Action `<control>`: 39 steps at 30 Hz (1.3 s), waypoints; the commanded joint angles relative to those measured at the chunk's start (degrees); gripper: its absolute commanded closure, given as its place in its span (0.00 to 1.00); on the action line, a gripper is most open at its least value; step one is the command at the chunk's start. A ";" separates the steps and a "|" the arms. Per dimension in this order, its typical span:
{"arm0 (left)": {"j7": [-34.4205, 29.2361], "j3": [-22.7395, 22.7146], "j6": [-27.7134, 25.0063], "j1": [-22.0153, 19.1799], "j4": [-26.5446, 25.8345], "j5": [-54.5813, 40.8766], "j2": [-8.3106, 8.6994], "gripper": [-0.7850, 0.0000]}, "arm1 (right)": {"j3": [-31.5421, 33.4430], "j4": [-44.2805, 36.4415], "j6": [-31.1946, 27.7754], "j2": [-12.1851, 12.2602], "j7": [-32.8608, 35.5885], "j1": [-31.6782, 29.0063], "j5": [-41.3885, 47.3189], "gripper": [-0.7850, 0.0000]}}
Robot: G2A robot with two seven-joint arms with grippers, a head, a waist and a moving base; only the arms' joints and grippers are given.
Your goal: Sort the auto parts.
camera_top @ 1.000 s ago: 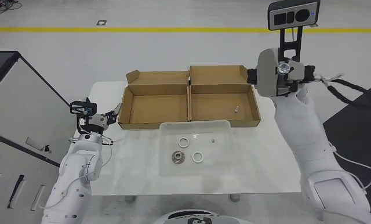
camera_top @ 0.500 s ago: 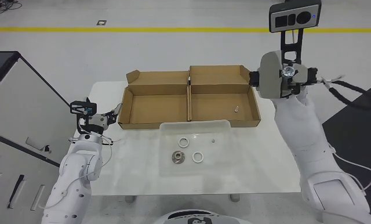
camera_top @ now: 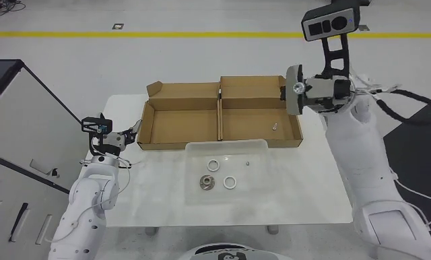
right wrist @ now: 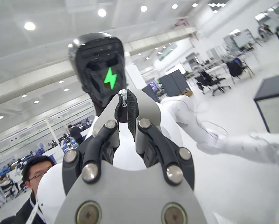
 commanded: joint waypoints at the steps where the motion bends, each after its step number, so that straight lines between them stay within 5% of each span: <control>1: 0.00 0.00 0.00 0.00 0.00 0.00 0.00 0.00 | 3.51 0.27 5.54 1.03 2.54 -0.15 -6.44 1.00; 7: 0.00 0.00 0.00 0.00 0.00 0.00 0.00 0.00 | 12.32 0.91 15.19 3.82 9.98 0.56 -21.62 1.00; 11: 0.00 0.00 0.00 0.00 0.00 0.00 0.00 0.00 | 12.07 1.00 19.72 5.82 13.10 4.73 -35.37 1.00; 17: 0.00 0.00 0.00 0.00 0.00 0.00 0.00 0.00 | -1.08 4.07 19.71 10.11 13.10 14.02 -52.45 1.00; 25: 0.00 0.00 0.00 0.00 0.00 0.00 0.00 0.00 | -21.74 16.16 15.42 14.15 13.10 27.54 -62.48 1.00; 39: 0.00 0.00 0.00 0.00 0.00 0.00 0.00 0.00 | -44.45 28.76 14.62 14.24 13.10 39.90 -71.72 1.00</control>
